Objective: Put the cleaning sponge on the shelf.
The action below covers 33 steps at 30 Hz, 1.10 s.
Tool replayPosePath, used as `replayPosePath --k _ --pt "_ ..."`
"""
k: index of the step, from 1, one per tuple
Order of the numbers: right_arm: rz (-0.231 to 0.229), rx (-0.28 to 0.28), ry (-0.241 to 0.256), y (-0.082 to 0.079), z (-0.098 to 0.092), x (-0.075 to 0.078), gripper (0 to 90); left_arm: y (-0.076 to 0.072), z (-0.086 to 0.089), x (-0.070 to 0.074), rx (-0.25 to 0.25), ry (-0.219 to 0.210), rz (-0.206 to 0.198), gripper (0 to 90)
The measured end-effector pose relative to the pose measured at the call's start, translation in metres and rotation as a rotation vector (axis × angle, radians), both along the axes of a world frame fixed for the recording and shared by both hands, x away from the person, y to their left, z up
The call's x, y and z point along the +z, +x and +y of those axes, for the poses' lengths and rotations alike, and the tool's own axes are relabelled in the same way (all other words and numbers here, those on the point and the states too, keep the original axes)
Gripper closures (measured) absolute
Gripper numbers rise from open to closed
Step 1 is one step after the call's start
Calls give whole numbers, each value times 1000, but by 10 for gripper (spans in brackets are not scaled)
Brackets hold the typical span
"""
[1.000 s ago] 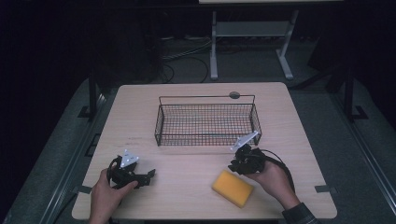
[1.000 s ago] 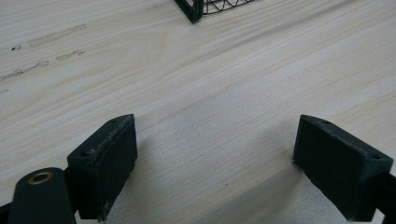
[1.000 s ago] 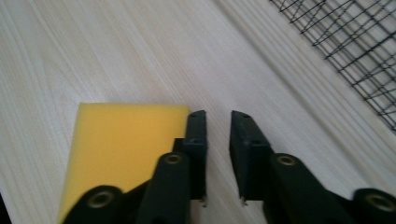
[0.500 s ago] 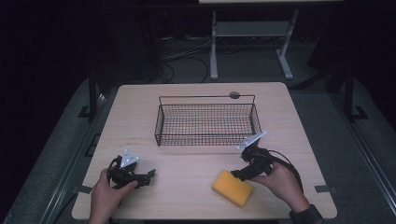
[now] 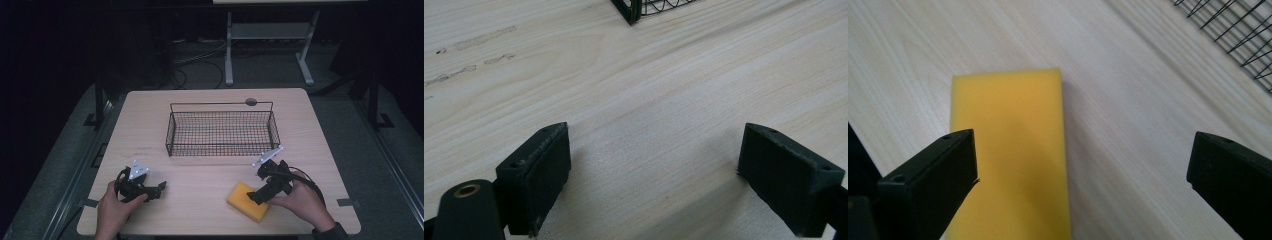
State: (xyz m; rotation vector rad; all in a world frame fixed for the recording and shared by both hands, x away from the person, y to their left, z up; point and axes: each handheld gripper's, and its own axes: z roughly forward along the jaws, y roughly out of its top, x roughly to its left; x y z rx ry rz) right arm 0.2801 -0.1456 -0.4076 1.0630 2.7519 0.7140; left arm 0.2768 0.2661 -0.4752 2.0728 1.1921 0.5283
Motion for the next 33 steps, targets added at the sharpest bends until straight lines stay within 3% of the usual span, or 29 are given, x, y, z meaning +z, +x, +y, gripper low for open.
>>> replayPosePath --k 15,33 --pt "16 62 -46 -19 16 -11 0 0 0 0 0 0 -1 127" --pt "54 103 -59 -20 28 -31 2 0 0 0 0 0 0 127"
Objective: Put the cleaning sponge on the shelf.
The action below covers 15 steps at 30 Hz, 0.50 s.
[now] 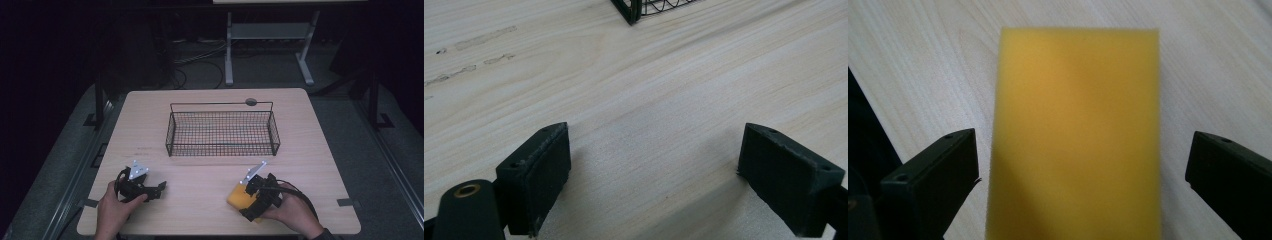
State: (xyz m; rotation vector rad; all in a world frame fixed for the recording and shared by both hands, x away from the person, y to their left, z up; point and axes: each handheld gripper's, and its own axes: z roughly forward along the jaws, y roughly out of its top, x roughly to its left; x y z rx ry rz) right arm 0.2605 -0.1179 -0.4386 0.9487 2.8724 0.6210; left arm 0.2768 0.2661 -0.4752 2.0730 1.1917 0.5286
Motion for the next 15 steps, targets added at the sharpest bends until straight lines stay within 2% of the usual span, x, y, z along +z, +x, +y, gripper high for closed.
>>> replayPosePath --k 2,4,10,13,15 --pt "0 2 -3 0 1 -1 10 0 0 0 0 0 0 127" --pt "-3 8 1 0 1 -2 58 0 0 0 0 0 0 127" --pt "3 14 -9 0 3 -5 67 0 0 0 0 0 0 127" --pt "-3 17 -11 0 3 -5 131 0 0 0 0 0 0 127" --pt "-4 15 -13 0 3 -5 137 0 0 0 0 0 0 127"
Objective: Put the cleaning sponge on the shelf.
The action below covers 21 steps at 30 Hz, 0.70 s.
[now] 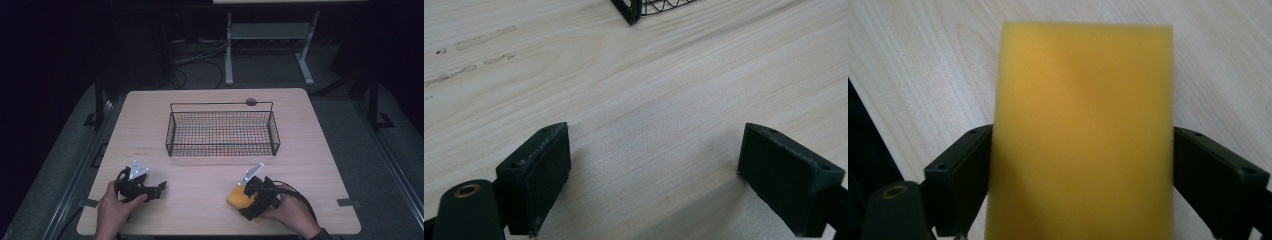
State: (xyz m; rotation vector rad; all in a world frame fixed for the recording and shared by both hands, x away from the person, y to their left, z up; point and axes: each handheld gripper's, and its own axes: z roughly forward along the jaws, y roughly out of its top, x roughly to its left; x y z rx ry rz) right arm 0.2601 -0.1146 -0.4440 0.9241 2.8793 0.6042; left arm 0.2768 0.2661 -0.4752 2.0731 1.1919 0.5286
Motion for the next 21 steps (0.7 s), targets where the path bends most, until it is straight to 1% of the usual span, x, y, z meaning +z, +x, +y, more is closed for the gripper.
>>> replayPosePath --k 3,6,15,21 --pt "0 0 -3 0 0 0 157 0 0 0 0 0 0 126" --pt "1 6 2 0 -1 0 209 0 0 0 0 0 0 127" --pt "-2 6 5 0 -1 1 222 0 0 0 0 0 0 127" --pt "-5 -4 10 1 -3 5 227 0 0 0 0 0 0 127"
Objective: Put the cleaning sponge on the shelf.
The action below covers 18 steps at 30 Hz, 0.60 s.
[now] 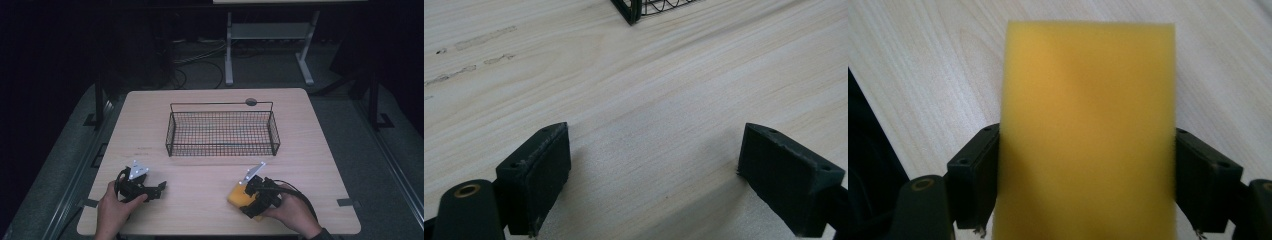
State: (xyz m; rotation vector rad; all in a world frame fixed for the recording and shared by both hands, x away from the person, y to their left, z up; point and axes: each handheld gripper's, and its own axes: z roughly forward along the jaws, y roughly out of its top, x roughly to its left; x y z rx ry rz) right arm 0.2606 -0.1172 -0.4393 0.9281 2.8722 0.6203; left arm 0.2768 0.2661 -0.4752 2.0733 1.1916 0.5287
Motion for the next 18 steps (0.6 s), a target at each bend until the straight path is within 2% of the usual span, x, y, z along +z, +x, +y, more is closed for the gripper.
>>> replayPosePath --k 9,18 --pt "10 -2 7 2 -3 5 228 0 0 0 0 0 0 127" --pt "-3 -11 9 6 -8 13 229 0 0 0 0 -1 0 127"
